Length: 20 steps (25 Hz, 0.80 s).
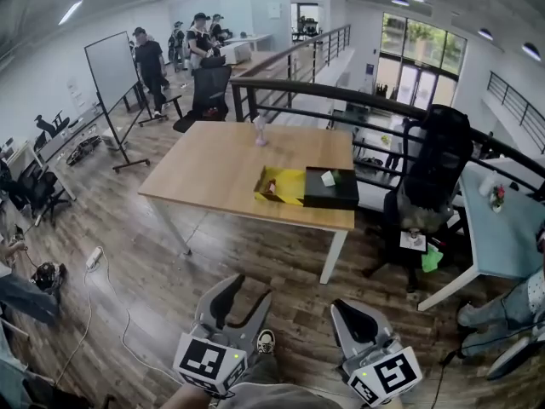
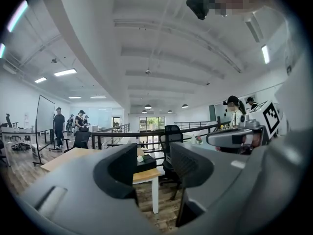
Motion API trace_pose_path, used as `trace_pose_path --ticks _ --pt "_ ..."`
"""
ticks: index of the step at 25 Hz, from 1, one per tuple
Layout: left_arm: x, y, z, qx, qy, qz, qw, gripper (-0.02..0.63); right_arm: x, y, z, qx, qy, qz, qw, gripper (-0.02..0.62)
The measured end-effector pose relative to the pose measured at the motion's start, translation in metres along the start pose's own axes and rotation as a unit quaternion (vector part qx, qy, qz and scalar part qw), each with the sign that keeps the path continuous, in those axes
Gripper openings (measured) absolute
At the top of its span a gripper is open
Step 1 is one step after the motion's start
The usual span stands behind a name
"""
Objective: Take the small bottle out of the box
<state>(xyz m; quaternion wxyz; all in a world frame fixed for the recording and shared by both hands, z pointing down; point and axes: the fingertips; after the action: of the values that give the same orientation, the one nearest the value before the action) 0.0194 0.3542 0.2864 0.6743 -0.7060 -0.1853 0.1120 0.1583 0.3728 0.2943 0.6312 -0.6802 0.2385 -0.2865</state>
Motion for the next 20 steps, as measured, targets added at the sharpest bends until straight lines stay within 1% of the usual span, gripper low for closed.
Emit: trace_pose_path --ticks 4,9,16,20 --pt "-0.035 0.000 -0.031 -0.004 -0.003 0.002 1.0000 0.212 0.017 0.007 -0.041 -0.008 -0.006 0.001 1.000 0.020" --pt "-0.089 0.001 -0.073 -0.015 -0.004 -0.001 0.9999 0.212 0.036 0.015 -0.103 -0.018 -0.012 0.001 1.000 0.020" --pt "-0.172 -0.019 -0.142 -0.042 -0.013 0.000 0.9990 0.212 0.064 0.012 -0.203 -0.031 -0.018 -0.017 0.999 0.020" --pt "-0.213 -0.031 -0.177 -0.052 -0.025 -0.002 0.9983 0.212 0.078 0.002 -0.259 -0.051 -0.027 -0.012 0.998 0.020"
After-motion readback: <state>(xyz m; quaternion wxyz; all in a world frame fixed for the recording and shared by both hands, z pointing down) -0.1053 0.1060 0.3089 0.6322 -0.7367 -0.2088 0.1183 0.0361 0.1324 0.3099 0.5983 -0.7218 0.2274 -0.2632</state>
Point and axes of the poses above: the fingertips, and each gripper's own axes: z backward along the fingers, x to its right, y out of its top, and after that the axes turned 3 degrees about -z, right-handed
